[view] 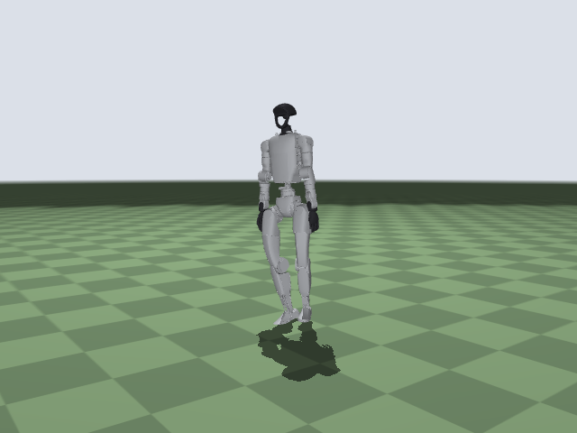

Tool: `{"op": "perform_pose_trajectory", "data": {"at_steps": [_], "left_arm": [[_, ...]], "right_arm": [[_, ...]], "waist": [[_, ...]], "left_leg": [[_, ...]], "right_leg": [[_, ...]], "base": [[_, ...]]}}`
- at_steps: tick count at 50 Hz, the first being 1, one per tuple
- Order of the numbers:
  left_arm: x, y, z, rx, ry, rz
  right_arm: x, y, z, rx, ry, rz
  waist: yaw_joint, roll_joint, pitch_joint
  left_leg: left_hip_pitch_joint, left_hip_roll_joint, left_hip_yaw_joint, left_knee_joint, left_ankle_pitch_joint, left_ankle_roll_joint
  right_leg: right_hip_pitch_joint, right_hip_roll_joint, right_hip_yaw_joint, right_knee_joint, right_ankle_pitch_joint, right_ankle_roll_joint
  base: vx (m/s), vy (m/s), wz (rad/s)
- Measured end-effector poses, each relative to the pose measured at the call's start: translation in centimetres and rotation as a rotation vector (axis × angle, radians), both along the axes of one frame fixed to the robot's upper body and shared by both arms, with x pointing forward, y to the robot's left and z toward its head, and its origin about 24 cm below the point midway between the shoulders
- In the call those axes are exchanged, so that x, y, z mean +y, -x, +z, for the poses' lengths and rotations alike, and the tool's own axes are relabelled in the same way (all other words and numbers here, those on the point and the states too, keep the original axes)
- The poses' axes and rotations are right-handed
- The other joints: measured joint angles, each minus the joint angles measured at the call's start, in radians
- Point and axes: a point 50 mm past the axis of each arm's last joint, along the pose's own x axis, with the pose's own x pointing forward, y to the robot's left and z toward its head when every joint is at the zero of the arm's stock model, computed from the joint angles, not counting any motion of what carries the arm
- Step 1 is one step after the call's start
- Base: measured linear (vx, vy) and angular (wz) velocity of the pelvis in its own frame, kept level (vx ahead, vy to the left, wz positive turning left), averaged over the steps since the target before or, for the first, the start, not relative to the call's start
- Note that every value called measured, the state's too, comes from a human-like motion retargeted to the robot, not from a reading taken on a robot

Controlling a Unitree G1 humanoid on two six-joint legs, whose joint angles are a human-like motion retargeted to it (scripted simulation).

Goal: In place motions

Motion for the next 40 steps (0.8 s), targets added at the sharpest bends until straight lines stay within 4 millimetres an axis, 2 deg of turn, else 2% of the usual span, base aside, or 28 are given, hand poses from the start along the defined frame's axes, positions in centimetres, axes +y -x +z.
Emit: {"op": "perform_pose_trajectory", "data": {"at_steps": [2,3,5,7,10,15,18,20,25,28,31,35,37,40], "left_arm": [[0.0,3.2,0.1,0.059,-0.003,0.065],[0.1,4.4,0.2,0.078,-0.010,0.099],[0.6,6.4,0.6,0.102,-0.029,0.169],[0.8,7.9,0.9,0.137,-0.032,0.199],[0.8,10.6,1.5,0.228,-0.045,0.188],[1.1,14.0,2.7,0.303,-0.061,0.221],[0.9,14.4,2.8,0.312,-0.060,0.271],[0.7,14.7,2.9,0.323,-0.060,0.307],[0.7,14.3,2.7,0.311,-0.054,0.341],[1.2,13.4,2.5,0.291,-0.057,0.297],[1.8,12.2,2.1,0.264,-0.054,0.234],[2.3,9.3,1.4,0.188,-0.062,0.177],[2.5,7.3,1.0,0.140,-0.062,0.147],[2.4,4.1,0.5,0.059,-0.050,0.112]], "right_arm": [[0.7,-3.1,0.0,-0.039,-0.029,0.040],[1.1,-4.8,0.1,-0.068,-0.038,0.056],[2.3,-8.5,0.4,-0.153,-0.048,0.105],[3.5,-12.2,1.0,-0.260,-0.072,0.169],[4.9,-16.1,2.1,-0.394,-0.099,0.227],[6.4,-21.2,4.3,-0.581,-0.127,0.274],[7.3,-23.9,6.0,-0.680,-0.120,0.319],[7.7,-24.9,6.6,-0.721,-0.112,0.343],[8.3,-24.9,6.7,-0.745,-0.076,0.375],[8.1,-23.3,5.6,-0.689,-0.071,0.360],[7.4,-20.7,4.1,-0.590,-0.066,0.354],[6.0,-16.5,2.2,-0.444,-0.037,0.360],[5.0,-14.1,1.4,-0.372,-0.024,0.343],[3.4,-10.2,0.5,-0.267,-0.010,0.306]], "waist": [[0.006,-0.021,0.023],[0.017,-0.027,0.040],[0.043,-0.033,0.075],[0.079,-0.046,0.114],[0.179,-0.050,0.113],[0.318,-0.086,0.089],[0.358,-0.098,0.107],[0.360,-0.099,0.097],[0.307,-0.077,0.046],[0.254,-0.063,0.006],[0.200,-0.058,-0.031],[0.149,-0.045,-0.062],[0.125,-0.026,-0.073],[0.083,-0.007,-0.083]], "left_leg": [[-0.110,0.076,0.017,0.252,0.166,-0.018],[-0.181,0.115,0.004,0.386,0.242,-0.005],[-0.321,0.144,-0.054,0.607,0.286,0.025],[-0.432,0.177,-0.041,0.811,0.216,0.025],[-0.646,0.204,-0.039,1.056,0.153,0.029],[-0.935,0.261,0.000,1.303,0.069,0.056],[-0.987,0.274,0.012,1.334,0.063,0.066],[-0.979,0.277,0.014,1.320,0.068,0.073],[-0.818,0.264,-0.003,1.163,0.090,0.042],[-0.667,0.218,-0.010,0.979,0.105,0.016],[-0.499,0.111,-0.038,0.715,0.115,-0.011],[-0.275,-0.011,-0.099,0.302,0.142,-0.022],[-0.153,-0.045,-0.123,0.085,0.062,-0.028],[-0.031,-0.061,-0.098,-0.122,-0.064,0.027]], "right_leg": [[-0.008,-0.028,0.026,0.001,0.003,0.009],[-0.009,-0.038,0.023,0.000,0.003,0.010],[-0.005,-0.044,0.024,-0.010,0.009,0.003],[0.001,-0.048,0.045,-0.014,0.016,-0.014],[-0.005,-0.044,0.064,-0.040,0.032,-0.045],[-0.035,-0.078,0.025,-0.065,0.049,-0.079],[-0.048,-0.099,0.022,-0.055,0.054,-0.080],[-0.048,-0.097,0.012,-0.056,0.053,-0.079],[-0.028,-0.077,-0.024,-0.078,0.050,-0.057],[-0.012,-0.068,-0.060,-0.092,0.045,-0.035],[0.001,-0.061,-0.083,-0.098,0.038,-0.018],[0.014,-0.040,-0.098,-0.090,0.029,0.003],[0.018,-0.012,-0.115,-0.076,0.021,0.010],[0.026,0.009,-0.147,-0.038,0.001,0.028]], "base": [[-0.13,-0.15,-0.08],[-0.24,-0.20,-0.05],[-0.28,-0.22,-0.29],[-0.21,-0.14,-0.45],[-0.05,-0.05,-0.48],[0.04,-0.07,-0.45],[-0.05,-0.07,-0.35],[0.07,-0.04,0.11],[0.08,-0.02,0.33],[0.12,0.01,0.51],[0.18,0.04,0.48],[0.16,0.06,0.24],[0.19,0.14,0.41],[0.17,0.12,0.56]]}}
